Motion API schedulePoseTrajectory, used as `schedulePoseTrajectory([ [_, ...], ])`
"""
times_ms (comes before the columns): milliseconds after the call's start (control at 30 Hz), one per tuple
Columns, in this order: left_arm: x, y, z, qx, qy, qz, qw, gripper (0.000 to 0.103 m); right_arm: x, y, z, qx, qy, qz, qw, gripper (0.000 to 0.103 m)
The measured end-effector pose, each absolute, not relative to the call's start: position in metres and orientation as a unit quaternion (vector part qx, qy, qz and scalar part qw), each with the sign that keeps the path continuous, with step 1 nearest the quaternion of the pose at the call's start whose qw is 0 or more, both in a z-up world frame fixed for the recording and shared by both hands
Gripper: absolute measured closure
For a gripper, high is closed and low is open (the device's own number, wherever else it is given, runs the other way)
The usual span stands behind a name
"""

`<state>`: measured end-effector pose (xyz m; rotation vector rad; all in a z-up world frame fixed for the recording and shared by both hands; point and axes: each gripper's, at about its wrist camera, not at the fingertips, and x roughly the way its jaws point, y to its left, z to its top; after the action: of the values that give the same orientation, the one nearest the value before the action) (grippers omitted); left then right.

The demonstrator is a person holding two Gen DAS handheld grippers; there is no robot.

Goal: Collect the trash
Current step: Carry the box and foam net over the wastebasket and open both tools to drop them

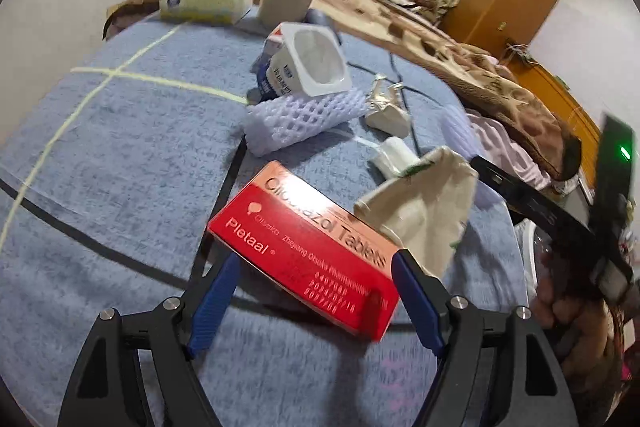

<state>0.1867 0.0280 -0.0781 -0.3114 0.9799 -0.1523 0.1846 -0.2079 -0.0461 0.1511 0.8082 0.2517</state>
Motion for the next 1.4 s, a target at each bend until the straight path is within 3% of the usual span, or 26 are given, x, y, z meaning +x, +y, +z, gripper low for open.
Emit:
schedulePoseTrajectory([
  [300, 0.228, 0.012, -0.076, -0.104, 0.482, -0.059, 0.868, 0.025, 0.179, -0.217, -0.043, 0.080, 0.383, 0.117, 0.913, 0.080],
  [700, 0.212, -0.014, -0.092, -0.007, 0.490, -0.044, 0.870, 0.025, 0.170, -0.220, -0.042, 0.077, 0.373, 0.110, 0.918, 0.080],
  [900, 0.206, -0.014, -0.092, -0.003, 0.487, -0.035, 0.873, 0.025, 0.163, -0.222, -0.041, 0.075, 0.370, 0.107, 0.920, 0.080],
  [1133, 0.199, -0.008, -0.089, -0.012, 0.475, -0.031, 0.880, 0.035, 0.153, -0.222, -0.039, 0.083, 0.365, 0.107, 0.921, 0.080],
  [1400, 0.184, -0.006, -0.073, -0.019, 0.448, -0.040, 0.893, 0.036, 0.138, -0.228, -0.033, 0.094, 0.357, 0.101, 0.924, 0.080],
])
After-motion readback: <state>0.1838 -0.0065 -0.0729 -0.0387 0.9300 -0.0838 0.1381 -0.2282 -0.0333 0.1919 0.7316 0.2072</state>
